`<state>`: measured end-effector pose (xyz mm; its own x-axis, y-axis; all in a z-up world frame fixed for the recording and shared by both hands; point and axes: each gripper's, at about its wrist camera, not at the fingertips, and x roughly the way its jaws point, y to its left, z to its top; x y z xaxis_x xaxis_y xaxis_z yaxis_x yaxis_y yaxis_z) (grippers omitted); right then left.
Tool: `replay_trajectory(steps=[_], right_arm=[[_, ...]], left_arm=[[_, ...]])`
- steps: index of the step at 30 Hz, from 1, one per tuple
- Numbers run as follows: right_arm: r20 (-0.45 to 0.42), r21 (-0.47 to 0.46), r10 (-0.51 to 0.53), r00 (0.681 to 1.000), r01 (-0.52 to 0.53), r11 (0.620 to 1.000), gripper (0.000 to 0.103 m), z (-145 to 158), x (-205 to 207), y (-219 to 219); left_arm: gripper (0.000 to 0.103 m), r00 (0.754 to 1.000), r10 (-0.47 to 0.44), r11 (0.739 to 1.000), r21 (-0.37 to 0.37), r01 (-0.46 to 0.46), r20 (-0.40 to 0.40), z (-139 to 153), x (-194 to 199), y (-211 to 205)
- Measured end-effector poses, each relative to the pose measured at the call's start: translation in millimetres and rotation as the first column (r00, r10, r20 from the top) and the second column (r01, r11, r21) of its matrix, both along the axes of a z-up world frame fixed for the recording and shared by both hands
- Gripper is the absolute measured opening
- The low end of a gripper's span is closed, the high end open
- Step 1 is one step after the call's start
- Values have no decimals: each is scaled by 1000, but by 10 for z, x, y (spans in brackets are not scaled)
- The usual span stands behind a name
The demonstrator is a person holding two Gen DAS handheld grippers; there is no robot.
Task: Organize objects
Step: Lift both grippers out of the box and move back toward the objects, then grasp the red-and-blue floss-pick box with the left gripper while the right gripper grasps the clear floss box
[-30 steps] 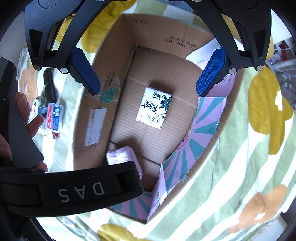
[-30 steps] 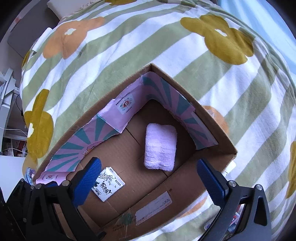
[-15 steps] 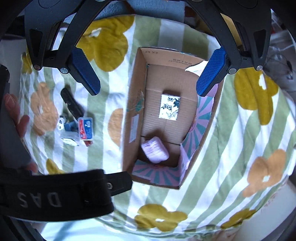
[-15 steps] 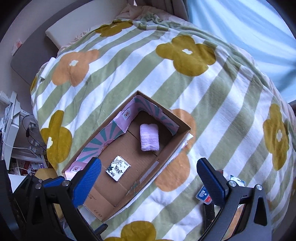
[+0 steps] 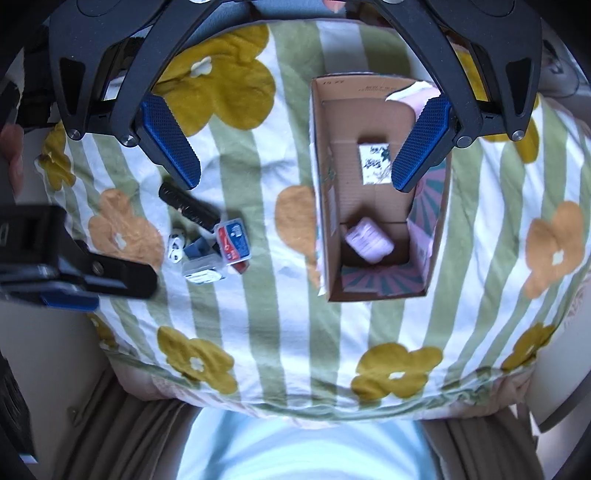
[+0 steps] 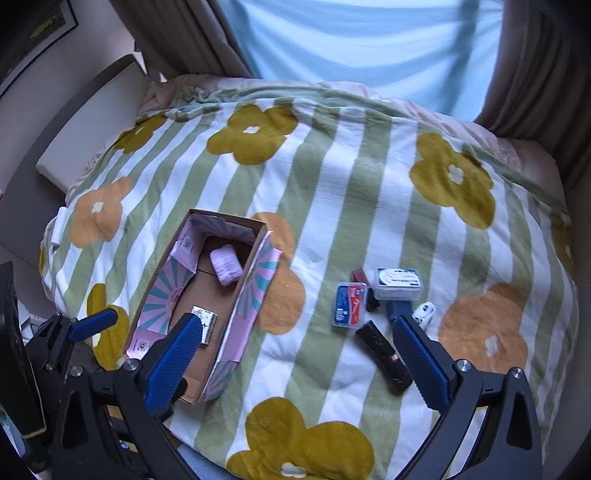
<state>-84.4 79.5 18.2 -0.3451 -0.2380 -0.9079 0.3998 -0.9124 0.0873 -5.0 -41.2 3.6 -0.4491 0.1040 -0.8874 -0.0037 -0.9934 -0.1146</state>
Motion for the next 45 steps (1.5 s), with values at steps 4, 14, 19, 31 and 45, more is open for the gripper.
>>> replay_trajectory(steps=[4,14,19,31,45], right_arm=[[-43,24,-74,996,76,997,103,37,152,335],[-85,11,-176,981,178,984,103,-1,415,814],[-103,0,-180,978,181,984,103,23,407,877],[-59,-16,-157,986,156,988,103,-175,-108,1094],[37,38,-119,992,118,992,103,-1297,-1048,1170]], left_arm=[[103,999,-31,1000,-2,31,-11,9,-51,131],[103,997,-81,996,46,81,-4,-27,-115,333],[103,997,-75,995,61,74,6,-56,-162,381],[103,996,-39,994,102,30,85,-476,-533,653],[102,981,-22,990,141,-5,193,-1612,-1151,1022]])
